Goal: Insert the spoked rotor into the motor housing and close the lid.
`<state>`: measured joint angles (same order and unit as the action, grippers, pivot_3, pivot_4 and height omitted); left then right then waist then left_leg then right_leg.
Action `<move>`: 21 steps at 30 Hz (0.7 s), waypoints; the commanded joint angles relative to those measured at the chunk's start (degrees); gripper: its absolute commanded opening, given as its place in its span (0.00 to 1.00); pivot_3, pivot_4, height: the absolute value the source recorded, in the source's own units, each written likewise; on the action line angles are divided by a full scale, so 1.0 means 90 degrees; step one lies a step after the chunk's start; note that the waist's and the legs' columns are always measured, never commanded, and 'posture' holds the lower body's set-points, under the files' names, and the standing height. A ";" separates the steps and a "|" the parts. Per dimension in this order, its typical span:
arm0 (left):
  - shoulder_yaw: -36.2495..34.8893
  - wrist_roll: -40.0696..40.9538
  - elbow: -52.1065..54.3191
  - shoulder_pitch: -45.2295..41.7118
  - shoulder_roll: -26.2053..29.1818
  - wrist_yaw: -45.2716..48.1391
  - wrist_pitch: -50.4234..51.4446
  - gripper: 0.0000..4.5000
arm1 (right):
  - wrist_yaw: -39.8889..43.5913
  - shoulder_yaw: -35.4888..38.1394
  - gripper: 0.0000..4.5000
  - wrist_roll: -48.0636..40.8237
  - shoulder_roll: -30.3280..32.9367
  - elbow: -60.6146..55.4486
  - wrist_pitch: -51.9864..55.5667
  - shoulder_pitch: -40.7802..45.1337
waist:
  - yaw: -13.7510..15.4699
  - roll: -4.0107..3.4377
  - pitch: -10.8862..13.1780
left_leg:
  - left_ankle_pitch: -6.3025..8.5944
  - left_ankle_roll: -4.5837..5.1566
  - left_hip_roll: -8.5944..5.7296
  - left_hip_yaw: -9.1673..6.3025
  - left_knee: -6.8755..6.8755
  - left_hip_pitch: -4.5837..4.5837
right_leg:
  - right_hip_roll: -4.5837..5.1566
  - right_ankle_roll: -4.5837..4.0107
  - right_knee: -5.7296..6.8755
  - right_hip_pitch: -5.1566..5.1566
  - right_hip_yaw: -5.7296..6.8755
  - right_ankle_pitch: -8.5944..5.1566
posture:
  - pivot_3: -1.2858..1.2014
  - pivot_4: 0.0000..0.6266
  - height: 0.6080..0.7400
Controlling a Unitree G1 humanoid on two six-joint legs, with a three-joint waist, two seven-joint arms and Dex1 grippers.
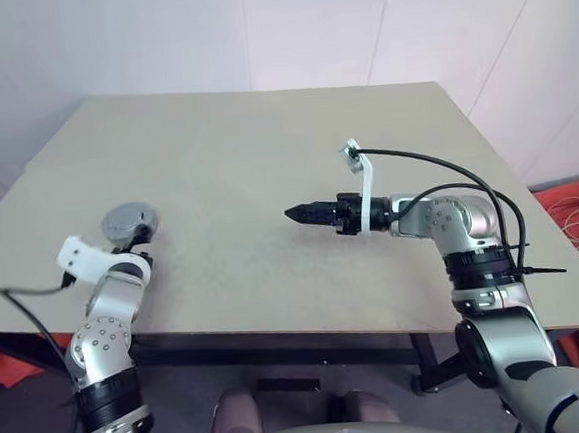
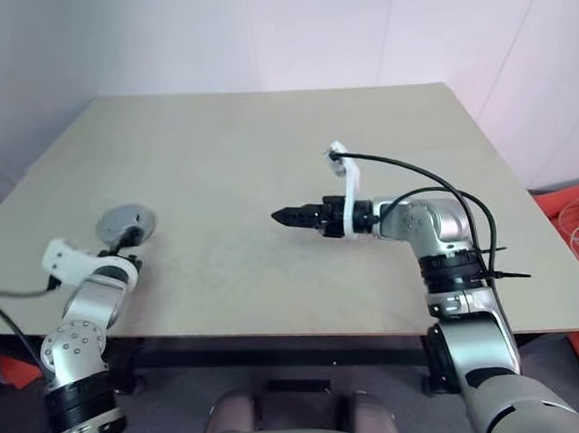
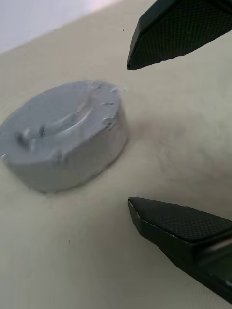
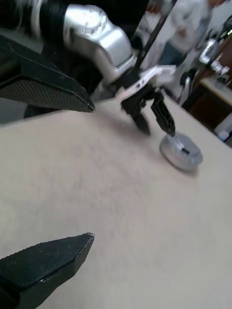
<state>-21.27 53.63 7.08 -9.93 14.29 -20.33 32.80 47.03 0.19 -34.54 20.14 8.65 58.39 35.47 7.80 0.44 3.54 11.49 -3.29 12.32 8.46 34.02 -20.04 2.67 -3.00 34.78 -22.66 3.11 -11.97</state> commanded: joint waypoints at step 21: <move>0.1458 -0.3735 -0.1559 0.0292 0.2363 0.5859 -0.4107 1.00 | 0.1556 -0.0453 1.00 0.1537 0.0388 0.0874 -0.4410 -0.0823 | -0.0206 -0.0029 0.0003 | 0.0007 0.0012 -0.0006 0.0008 0.0009 0.0011 | 0.0026 -0.0057 0.0022 0.0003 -0.0003 0.0028 | 0.52 0.00 1.00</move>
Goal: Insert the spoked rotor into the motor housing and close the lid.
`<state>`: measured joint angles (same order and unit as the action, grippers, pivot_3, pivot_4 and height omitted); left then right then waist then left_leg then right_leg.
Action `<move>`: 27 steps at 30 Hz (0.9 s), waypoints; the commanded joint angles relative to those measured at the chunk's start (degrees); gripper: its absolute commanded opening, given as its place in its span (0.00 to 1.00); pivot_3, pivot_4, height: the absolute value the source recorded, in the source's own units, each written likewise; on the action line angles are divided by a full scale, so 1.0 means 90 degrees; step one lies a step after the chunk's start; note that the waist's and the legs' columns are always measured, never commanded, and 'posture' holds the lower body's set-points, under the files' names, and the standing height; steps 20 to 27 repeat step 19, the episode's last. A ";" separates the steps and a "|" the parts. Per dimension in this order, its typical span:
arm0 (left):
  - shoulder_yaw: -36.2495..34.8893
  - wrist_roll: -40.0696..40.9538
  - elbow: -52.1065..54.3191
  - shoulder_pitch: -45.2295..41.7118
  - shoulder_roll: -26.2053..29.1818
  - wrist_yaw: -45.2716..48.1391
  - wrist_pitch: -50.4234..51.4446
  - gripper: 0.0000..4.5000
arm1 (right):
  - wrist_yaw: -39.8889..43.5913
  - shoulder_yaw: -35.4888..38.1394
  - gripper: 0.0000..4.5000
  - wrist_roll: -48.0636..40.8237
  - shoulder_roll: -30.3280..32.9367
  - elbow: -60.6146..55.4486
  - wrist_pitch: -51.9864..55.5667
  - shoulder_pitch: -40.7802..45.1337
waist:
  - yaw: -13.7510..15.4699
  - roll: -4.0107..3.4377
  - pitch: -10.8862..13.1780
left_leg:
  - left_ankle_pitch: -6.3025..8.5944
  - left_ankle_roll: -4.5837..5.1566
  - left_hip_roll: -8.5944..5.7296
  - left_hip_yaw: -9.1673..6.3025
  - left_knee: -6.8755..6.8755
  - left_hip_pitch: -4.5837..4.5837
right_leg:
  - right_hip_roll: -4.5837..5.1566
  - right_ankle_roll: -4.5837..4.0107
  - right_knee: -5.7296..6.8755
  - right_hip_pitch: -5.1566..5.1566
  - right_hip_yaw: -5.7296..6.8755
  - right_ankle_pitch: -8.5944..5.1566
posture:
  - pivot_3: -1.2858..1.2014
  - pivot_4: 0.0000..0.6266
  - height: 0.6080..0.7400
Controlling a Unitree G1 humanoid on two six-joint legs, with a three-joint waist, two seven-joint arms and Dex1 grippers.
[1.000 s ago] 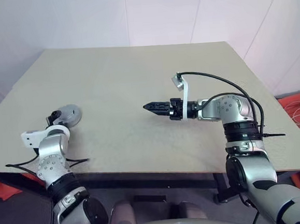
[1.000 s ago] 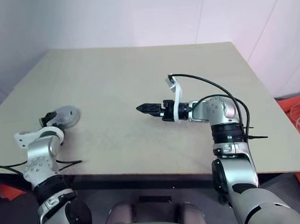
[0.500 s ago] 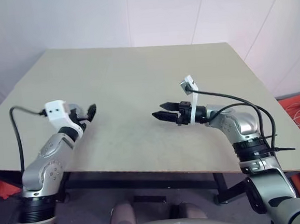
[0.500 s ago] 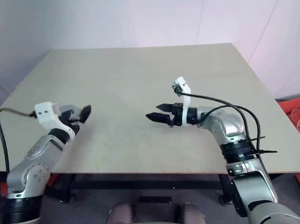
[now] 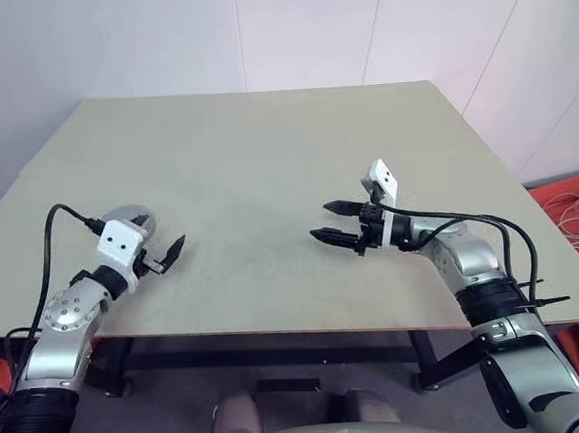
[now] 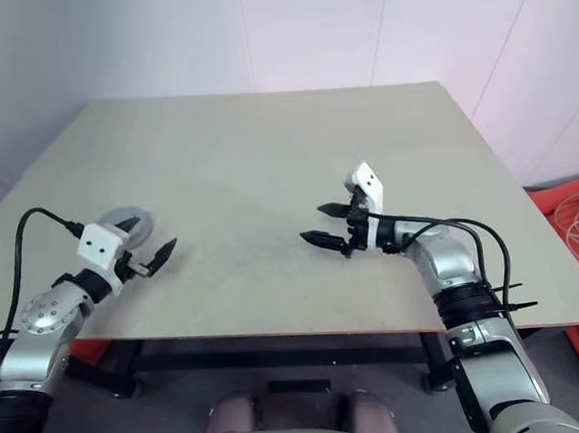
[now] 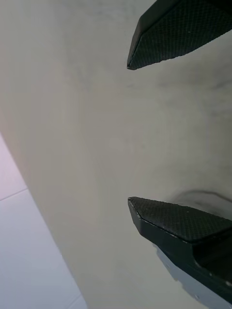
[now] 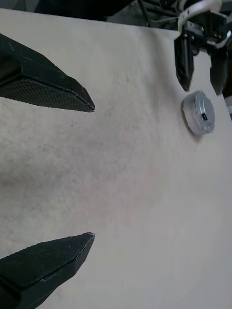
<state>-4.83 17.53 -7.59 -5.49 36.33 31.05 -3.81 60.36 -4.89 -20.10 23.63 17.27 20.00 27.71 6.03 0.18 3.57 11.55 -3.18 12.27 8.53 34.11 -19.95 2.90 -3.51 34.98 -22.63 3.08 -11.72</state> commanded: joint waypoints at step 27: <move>-0.0669 0.0684 0.0286 -0.0249 -0.0938 0.0623 0.0513 1.00 | -0.0195 0.0521 1.00 -0.0342 -0.0211 -0.0044 -0.0003 0.0064 | -0.0050 0.0000 0.0000 | 0.0013 0.0023 0.0003 0.0003 0.0006 0.0002 | 0.0000 -0.0006 0.0005 0.0001 0.0000 0.0001 | 0.52 0.00 1.00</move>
